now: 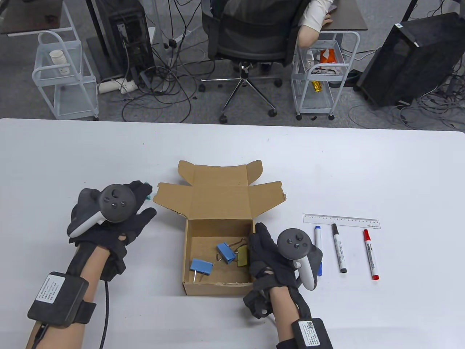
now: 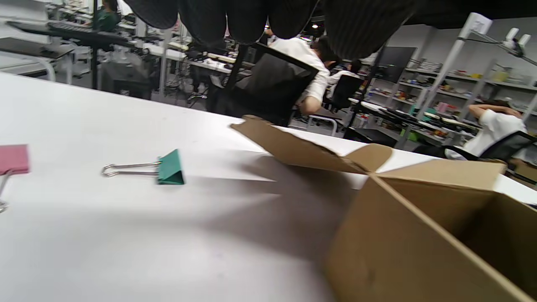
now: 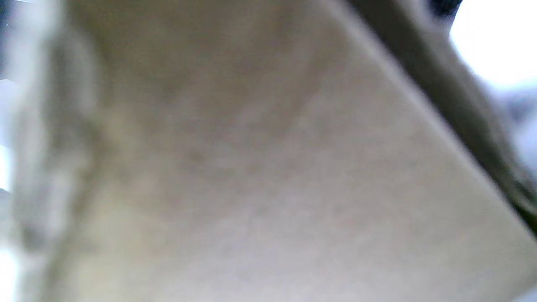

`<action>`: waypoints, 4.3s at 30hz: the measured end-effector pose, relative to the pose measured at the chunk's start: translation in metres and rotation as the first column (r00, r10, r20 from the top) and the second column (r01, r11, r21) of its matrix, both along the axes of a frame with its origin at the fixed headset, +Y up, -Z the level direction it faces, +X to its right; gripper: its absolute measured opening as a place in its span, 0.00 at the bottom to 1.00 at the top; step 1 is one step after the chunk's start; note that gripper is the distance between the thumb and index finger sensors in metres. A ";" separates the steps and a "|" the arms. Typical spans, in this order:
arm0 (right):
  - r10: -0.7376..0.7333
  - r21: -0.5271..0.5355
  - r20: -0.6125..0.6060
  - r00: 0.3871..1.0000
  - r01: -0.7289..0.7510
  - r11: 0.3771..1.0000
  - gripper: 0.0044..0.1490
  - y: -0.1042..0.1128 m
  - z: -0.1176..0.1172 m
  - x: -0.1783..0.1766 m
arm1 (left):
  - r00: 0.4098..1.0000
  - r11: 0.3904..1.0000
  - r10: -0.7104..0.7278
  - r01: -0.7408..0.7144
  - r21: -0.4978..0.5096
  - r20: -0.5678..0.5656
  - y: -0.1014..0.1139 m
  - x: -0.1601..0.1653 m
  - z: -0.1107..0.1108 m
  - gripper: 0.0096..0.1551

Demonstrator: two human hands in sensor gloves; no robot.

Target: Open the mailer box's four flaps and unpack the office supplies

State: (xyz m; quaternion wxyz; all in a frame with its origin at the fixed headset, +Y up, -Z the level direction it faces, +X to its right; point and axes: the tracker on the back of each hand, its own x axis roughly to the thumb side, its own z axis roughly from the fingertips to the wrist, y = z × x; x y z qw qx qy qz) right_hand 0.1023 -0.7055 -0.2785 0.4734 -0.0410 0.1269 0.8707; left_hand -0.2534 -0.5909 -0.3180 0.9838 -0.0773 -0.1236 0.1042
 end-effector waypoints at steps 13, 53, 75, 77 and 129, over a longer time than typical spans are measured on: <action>-0.067 -0.021 -0.001 0.998 0.067 0.998 0.42 -0.004 0.001 0.002 | 0.966 0.991 -0.130 0.133 0.001 0.224 0.014 0.122 0.041 0.43; -0.073 -0.021 0.010 0.997 0.073 0.997 0.41 -0.006 0.001 0.003 | 0.885 0.758 -0.379 0.464 -0.458 0.270 -0.113 0.222 0.003 0.50; -0.060 -0.022 0.003 0.998 0.060 0.998 0.41 -0.006 0.000 0.003 | 0.895 0.893 -0.309 0.389 -0.227 0.321 -0.024 0.187 0.030 0.41; -0.058 -0.021 0.003 0.998 0.058 0.998 0.41 -0.006 0.000 0.003 | 0.914 0.914 -0.274 0.344 -0.213 0.300 -0.005 0.172 0.034 0.41; -0.039 -0.020 0.016 0.999 0.040 0.999 0.41 -0.007 0.000 0.003 | 0.773 0.913 -0.338 0.133 -0.385 -0.537 -0.128 -0.220 -0.055 0.44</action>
